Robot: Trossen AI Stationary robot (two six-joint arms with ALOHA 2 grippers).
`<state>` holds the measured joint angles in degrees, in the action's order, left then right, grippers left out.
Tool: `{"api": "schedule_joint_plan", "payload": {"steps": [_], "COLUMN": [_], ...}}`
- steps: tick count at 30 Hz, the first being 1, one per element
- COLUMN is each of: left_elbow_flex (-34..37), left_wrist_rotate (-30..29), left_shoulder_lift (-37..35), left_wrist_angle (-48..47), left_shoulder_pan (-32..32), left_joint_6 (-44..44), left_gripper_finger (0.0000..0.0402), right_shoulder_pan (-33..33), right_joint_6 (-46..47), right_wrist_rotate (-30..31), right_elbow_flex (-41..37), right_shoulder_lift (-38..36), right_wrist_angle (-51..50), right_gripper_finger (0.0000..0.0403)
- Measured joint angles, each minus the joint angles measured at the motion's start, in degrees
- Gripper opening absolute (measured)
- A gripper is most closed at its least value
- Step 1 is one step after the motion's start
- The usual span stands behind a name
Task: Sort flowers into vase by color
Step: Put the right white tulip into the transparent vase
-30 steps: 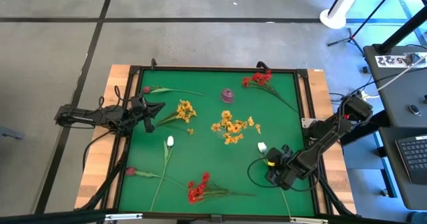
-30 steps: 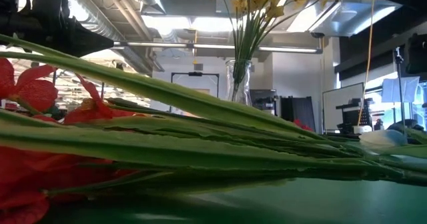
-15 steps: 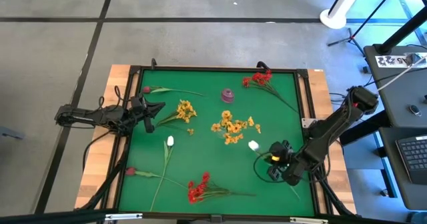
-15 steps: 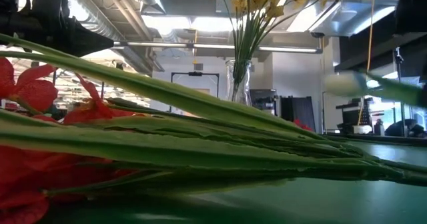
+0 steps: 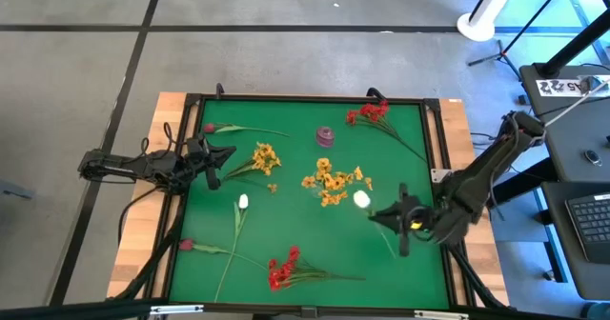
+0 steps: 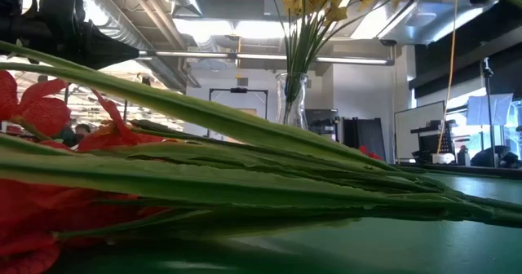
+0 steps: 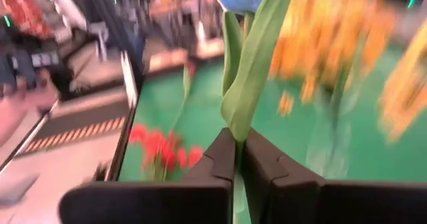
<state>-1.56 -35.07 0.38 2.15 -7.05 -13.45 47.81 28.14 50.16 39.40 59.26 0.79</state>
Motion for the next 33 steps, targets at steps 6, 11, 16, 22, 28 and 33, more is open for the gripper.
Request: {"api": "schedule_joint_plan", "payload": {"steps": [6,11,16,22,28,33], "left_elbow_flex": [0.0,0.0,0.0,0.0,0.0,0.0], "left_wrist_rotate": [0.0,-0.01,-0.01,0.0,-0.02,-0.02], "left_shoulder_lift": [-0.01,0.0,-0.01,-0.02,-0.01,-0.02], "left_wrist_angle": [0.0,0.02,0.02,0.02,0.02,0.02], "left_shoulder_pan": [0.02,0.02,0.02,0.02,0.01,0.0], "left_joint_6": [-0.1,-0.11,-0.13,-0.11,-0.11,-0.11], "left_gripper_finger": [0.0,0.0,0.0,0.0,0.0,0.0], "right_shoulder_pan": [-2.94,-5.65,-10.2,-19.35,-31.56,-43.01], "right_joint_6": [-25.65,-43.94,-52.74,-59.23,-57.0,-46.48], "right_wrist_rotate": [0.84,0.29,4.76,11.94,-8.2,-29.49], "right_elbow_flex": [0.03,0.07,0.07,0.07,0.07,0.09], "right_shoulder_lift": [-4.44,-6.5,-9.18,-11.07,-11.51,-10.62], "right_wrist_angle": [17.9,28.04,28.94,28.13,28.12,28.39], "right_gripper_finger": [0.0004,0.0012,0.0005,0.0007,0.0005,0.0005]}}
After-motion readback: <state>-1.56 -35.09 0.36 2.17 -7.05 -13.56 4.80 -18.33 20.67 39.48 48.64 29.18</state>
